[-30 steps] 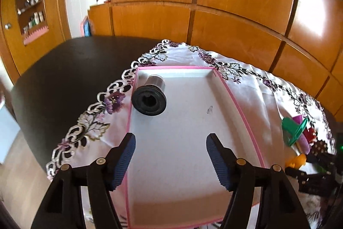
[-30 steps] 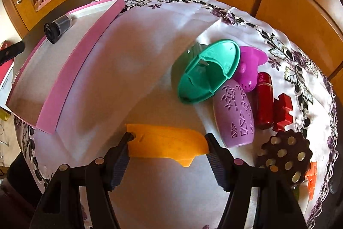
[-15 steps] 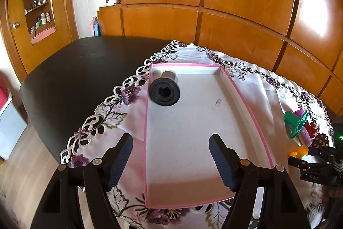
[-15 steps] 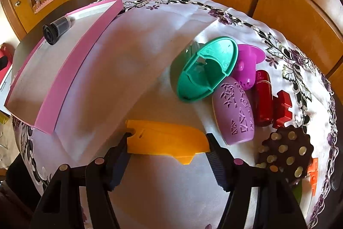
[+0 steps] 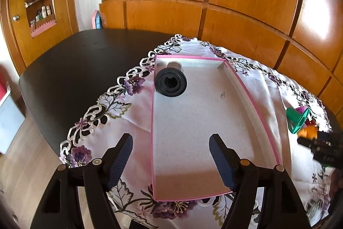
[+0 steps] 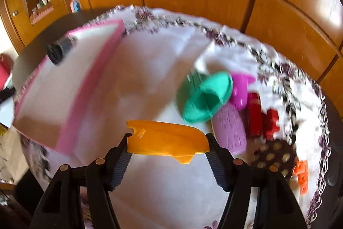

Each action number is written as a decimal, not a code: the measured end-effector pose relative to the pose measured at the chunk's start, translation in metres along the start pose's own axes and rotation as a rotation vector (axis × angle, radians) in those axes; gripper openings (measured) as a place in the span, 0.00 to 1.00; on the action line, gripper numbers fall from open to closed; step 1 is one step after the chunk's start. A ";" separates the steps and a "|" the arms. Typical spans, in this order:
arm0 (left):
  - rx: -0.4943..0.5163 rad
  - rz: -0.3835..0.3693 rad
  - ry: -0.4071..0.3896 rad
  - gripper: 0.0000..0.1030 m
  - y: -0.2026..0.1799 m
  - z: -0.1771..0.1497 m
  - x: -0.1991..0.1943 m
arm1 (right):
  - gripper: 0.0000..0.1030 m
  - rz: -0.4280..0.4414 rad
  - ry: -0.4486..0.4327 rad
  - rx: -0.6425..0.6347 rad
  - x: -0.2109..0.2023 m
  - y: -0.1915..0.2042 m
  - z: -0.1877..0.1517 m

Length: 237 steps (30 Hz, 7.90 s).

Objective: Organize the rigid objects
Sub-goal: 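Carry the orange piece into the tray beside the jar and open the right gripper, then move the left gripper to the teal funnel cup and grasp it, then lift the teal cup with the left gripper while the right gripper grasps the magenta cup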

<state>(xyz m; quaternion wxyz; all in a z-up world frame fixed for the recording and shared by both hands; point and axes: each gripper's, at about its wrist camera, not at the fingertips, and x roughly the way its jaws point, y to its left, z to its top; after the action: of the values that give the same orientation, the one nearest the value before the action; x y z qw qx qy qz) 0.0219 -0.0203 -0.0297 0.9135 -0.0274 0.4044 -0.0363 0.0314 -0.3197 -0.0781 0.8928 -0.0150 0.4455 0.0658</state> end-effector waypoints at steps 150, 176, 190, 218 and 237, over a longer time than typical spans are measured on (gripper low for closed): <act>0.297 -0.460 0.203 0.37 -0.279 0.025 0.131 | 0.72 -0.178 -0.184 0.566 -0.055 -0.185 -0.023; 0.491 -0.417 0.044 0.37 -0.238 -0.034 0.042 | 0.67 -0.198 -0.097 0.333 -0.025 -0.141 -0.015; 0.484 -0.467 0.007 0.37 -0.222 -0.041 0.015 | 0.66 -0.244 -0.078 0.354 -0.018 -0.146 -0.017; 0.401 -0.463 -0.019 0.37 -0.175 -0.032 -0.025 | 0.54 -0.048 -0.146 0.297 -0.028 -0.117 -0.011; 0.288 -0.427 -0.032 0.37 -0.130 -0.014 -0.032 | 0.45 -0.041 -0.075 0.311 -0.012 -0.110 -0.012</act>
<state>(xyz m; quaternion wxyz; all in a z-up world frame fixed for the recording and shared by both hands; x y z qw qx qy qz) -0.0154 -0.1477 -0.0051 0.8859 0.0178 0.3654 -0.2852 0.0294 -0.4314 -0.0792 0.9014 0.1168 0.4163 -0.0215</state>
